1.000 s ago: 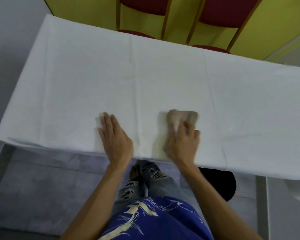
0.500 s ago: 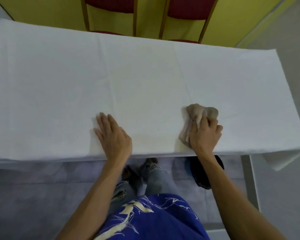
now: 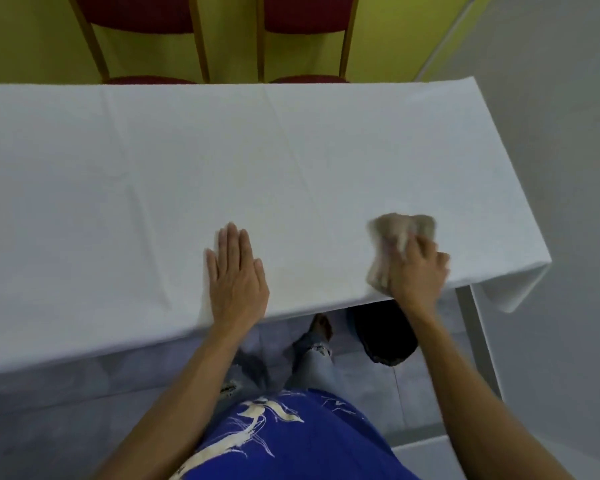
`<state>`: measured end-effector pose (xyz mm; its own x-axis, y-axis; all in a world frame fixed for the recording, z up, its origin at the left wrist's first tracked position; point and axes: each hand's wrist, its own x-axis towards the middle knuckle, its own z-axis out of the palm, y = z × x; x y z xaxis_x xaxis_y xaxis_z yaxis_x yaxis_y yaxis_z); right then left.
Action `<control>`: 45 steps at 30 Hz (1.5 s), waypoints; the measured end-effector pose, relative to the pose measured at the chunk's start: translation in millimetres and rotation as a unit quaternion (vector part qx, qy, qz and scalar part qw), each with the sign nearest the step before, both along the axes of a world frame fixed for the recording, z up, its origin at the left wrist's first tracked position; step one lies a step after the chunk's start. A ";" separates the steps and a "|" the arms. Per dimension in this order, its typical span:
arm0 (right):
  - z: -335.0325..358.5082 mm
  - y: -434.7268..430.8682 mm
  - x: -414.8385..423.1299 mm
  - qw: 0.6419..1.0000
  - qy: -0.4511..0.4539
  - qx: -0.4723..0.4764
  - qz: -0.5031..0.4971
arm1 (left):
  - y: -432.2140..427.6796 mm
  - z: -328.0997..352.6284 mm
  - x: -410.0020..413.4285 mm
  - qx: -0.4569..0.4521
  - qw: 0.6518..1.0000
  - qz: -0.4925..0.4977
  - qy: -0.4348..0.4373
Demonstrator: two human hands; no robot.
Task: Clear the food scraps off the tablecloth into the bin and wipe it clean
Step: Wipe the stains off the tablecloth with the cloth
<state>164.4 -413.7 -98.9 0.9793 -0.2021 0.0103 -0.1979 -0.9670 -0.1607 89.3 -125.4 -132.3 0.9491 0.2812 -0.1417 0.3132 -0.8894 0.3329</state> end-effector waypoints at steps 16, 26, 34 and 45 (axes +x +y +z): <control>0.9 -83.4 58.5 0.997 0.008 -0.019 0.073 | -119.8 1.1 63.0 0.013 1.000 -0.016 -0.009; 5.5 -17.4 63.2 0.985 -0.001 0.059 0.160 | -191.0 19.5 118.2 -0.065 0.997 0.046 0.021; -6.4 -142.6 124.4 0.990 -0.009 0.009 0.141 | -184.4 1.5 104.9 0.028 0.999 -0.010 0.023; -0.5 -48.3 103.6 0.972 -0.017 0.068 0.225 | -193.4 9.4 153.8 0.003 0.999 0.038 0.006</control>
<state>268.1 -462.0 -99.4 0.9683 0.2454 0.0466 0.2481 -0.9235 -0.2926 243.1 -318.8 -122.9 0.9234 0.3528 -0.1516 0.3836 -0.8652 0.3230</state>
